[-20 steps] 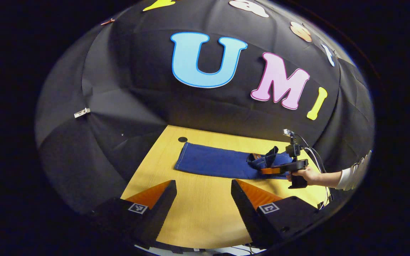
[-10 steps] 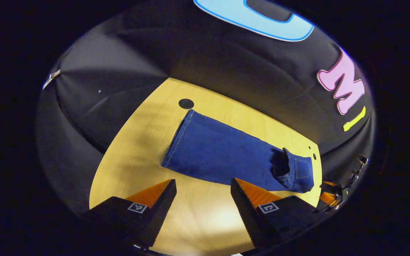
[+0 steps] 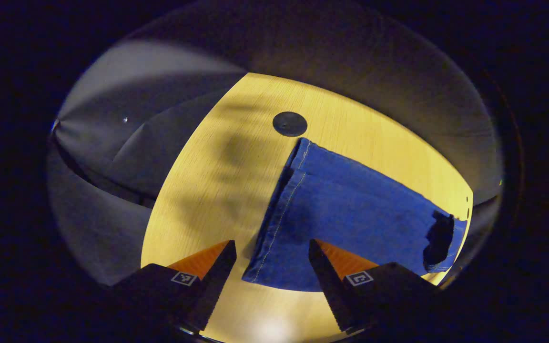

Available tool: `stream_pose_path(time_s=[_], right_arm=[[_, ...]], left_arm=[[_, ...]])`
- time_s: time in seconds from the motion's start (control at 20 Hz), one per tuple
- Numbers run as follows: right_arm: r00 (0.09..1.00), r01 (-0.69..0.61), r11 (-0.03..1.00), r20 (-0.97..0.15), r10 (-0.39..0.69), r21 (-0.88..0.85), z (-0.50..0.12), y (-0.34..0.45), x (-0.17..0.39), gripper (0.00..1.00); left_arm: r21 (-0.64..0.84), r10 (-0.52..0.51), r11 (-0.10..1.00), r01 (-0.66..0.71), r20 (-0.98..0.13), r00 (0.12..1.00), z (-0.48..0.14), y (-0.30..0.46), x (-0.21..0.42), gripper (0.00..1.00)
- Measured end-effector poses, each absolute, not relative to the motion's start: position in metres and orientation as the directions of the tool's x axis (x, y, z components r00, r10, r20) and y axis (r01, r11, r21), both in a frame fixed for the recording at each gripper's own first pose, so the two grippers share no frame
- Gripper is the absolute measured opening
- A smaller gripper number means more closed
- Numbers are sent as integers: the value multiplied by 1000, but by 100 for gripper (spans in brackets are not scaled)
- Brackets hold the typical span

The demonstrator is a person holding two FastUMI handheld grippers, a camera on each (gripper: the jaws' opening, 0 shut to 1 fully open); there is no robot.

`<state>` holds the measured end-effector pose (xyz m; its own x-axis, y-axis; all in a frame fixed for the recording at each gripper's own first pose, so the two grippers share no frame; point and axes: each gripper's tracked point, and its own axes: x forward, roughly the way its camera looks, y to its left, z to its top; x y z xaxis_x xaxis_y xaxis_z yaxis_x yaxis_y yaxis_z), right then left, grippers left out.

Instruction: Grasp the waist and the cuffs of the jeans and fold them to make the two legs overlap; first hold the waist and fold one-third of the jeans toward the cuffs, then hold the cuffs and fold the remaining one-third in the same direction to finish folding.

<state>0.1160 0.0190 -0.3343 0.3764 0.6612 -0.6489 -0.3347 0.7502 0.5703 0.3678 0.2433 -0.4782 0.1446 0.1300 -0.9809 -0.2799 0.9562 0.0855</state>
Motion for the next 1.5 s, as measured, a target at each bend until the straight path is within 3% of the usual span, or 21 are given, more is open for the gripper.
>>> stream_pose_path(time_s=[0.2, 0.25, 0.4, 0.55, 0.65, 0.7, 0.75, 0.85, 0.95, 1.0, 1.1, 1.3, 1.5], right_arm=[[347, -310, 733, -646, 680, 605, -342, 27, 125, 96], [342, -310, 729, -644, 684, 610, -343, 30, 127, 96], [331, -292, 717, -636, 697, 633, -346, 38, 131, 96], [318, -277, 709, -635, 704, 649, -346, 44, 130, 96], [318, -295, 714, -640, 700, 635, -344, 43, 126, 96], [314, -302, 720, -648, 693, 624, -347, 40, 124, 96], [309, -303, 724, -655, 689, 619, -349, 38, 122, 96], [308, -308, 728, -660, 686, 613, -348, 36, 121, 96], [311, -314, 722, -651, 692, 617, -344, 37, 120, 96], [311, -318, 718, -647, 696, 619, -341, 38, 119, 97], [316, -328, 717, -644, 697, 615, -338, 34, 118, 96], [358, -316, 721, -627, 692, 616, -329, 20, 127, 96], [407, -316, 713, -590, 697, 625, -311, 8, 129, 96]], left_arm=[[72, 98, 956, -283, -992, 79, -506, 230, 367, 97], [90, 112, 964, -250, -991, 75, -510, 229, 368, 94], [107, 114, 984, -143, -993, 42, -507, 222, 369, 97], [90, 94, 995, -42, -990, 109, -510, 221, 379, 96], [86, 91, 996, -38, -987, 133, -508, 222, 378, 89], [87, 91, 996, -37, -987, 132, -506, 221, 376, 95], [79, 83, 996, -40, -989, 125, -508, 216, 377, 94], [52, 55, 998, -22, -989, 138, -511, 198, 381, 73], [107, 112, 993, -40, -985, 131, -509, 191, 381, 23], [134, 138, 990, -40, -981, 137, -510, 193, 386, 14], [143, 148, 989, -47, -980, 133, -505, 186, 384, 8], [19, 26, 999, -32, -968, 248, -437, 134, 399, 6], [-174, -179, 984, 46, -918, 353, -343, 26, 415, 6]])
